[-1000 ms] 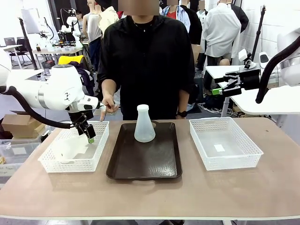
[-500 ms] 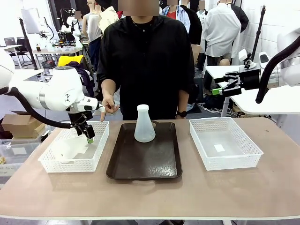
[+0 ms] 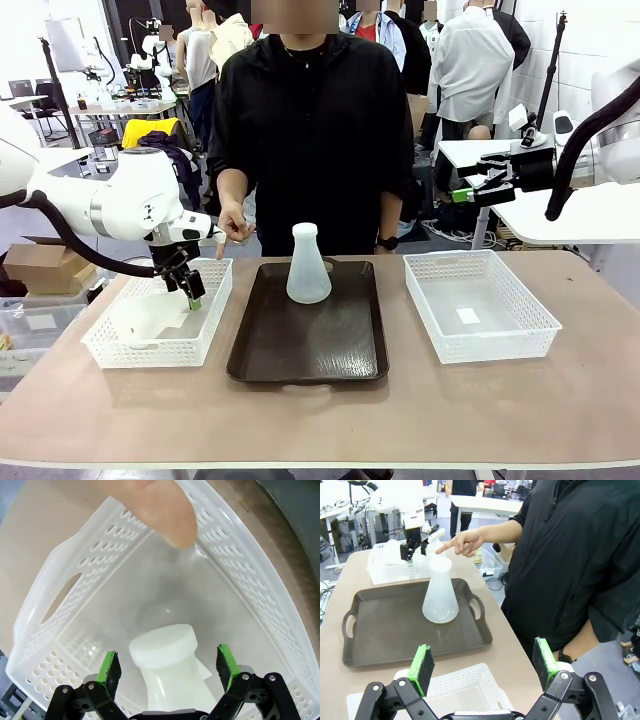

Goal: Prepare the laboratory tools.
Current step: Pick up the Big flask that the person points to.

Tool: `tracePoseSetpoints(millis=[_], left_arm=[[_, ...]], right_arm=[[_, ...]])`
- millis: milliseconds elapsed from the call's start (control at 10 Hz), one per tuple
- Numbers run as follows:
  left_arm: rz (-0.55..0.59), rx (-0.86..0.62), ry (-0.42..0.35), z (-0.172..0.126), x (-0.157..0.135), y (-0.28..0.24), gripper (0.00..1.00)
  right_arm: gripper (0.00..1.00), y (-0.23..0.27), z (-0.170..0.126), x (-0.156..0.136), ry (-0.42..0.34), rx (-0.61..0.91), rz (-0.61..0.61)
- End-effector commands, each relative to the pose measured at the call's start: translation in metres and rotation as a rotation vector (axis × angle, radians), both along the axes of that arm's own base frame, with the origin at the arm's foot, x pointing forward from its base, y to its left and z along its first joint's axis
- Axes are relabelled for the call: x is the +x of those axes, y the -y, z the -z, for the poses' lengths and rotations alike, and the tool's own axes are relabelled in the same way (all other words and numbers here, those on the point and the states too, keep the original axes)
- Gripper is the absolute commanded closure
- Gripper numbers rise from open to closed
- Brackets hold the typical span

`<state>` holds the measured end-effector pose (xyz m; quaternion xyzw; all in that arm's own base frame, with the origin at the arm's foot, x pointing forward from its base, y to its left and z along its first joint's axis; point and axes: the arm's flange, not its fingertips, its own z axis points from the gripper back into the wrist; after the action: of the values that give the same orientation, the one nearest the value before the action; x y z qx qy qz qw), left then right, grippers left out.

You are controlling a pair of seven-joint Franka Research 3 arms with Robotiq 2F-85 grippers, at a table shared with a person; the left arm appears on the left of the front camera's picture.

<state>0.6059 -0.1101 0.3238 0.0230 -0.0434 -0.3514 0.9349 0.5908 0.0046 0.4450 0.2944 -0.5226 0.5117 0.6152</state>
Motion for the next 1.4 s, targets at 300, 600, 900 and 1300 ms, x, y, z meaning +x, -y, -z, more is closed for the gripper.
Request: tracePoseSetpoints(millis=[300, 600, 900, 1300], left_arm=[[0.019, -0.006, -0.022, -0.0041, 0.0047, 0.0043, 0.72], [0.009, 0.004, -0.015, -0.0074, 0.0052, 0.0033, 1.00], [0.003, -0.014, -0.015, -0.0084, 0.0046, 0.0015, 1.00], [0.003, -0.004, -0.010, -0.0049, 0.0022, 0.0039, 1.00]], right_arm=[[0.00, -0.0017, -0.0005, 0.0005, -0.005, -0.005, -0.002], [0.00, -0.0017, -0.0005, 0.0005, -0.005, -0.005, -0.002], [0.00, -0.0017, -0.0005, 0.0005, -0.005, -0.005, -0.002], [0.00, -0.0017, -0.0005, 0.0005, -0.005, -0.005, -0.002]])
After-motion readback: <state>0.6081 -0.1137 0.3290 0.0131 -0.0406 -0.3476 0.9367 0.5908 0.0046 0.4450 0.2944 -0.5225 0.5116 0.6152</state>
